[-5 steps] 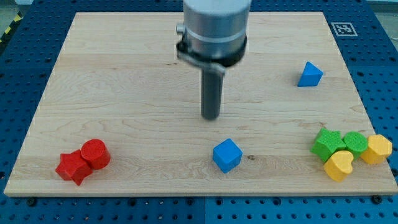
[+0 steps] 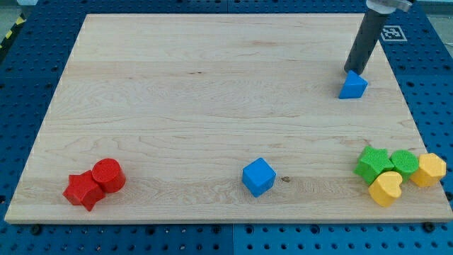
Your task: Push the blue triangle towards the blue cube
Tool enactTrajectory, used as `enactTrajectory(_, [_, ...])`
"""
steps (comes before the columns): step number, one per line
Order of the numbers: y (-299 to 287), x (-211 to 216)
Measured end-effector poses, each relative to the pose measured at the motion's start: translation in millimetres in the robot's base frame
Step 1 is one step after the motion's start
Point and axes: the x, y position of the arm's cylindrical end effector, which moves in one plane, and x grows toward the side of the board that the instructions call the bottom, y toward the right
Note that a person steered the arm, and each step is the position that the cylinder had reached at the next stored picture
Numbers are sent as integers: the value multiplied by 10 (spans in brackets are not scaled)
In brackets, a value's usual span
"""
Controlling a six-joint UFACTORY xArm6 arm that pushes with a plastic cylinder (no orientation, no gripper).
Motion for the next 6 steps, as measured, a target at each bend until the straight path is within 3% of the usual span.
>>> enactTrajectory(6, [-96,788])
